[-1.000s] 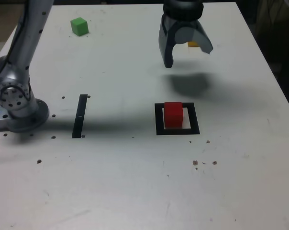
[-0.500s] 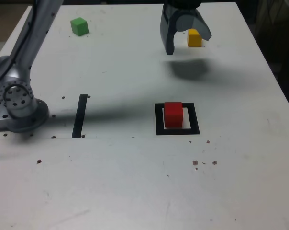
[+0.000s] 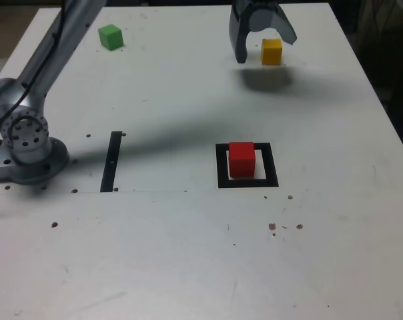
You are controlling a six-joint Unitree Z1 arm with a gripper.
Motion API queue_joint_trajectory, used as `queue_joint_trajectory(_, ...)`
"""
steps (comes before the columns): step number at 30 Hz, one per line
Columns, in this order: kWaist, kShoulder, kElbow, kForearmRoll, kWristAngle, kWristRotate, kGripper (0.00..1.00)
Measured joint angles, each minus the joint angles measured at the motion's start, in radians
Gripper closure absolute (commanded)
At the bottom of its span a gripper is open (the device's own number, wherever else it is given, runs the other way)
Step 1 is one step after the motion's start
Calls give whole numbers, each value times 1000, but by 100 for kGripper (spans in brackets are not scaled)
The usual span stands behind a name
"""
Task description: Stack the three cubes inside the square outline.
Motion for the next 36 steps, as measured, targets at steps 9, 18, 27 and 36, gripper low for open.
queue_joint_trajectory(9,25,70,-113,8,2,69,0)
queue_joint_trajectory(18,34,119,-225,23,10,108,0)
queue_joint_trajectory(27,34,135,-240,58,25,200,1)
queue_joint_trajectory(36,33,145,-245,64,36,228,4)
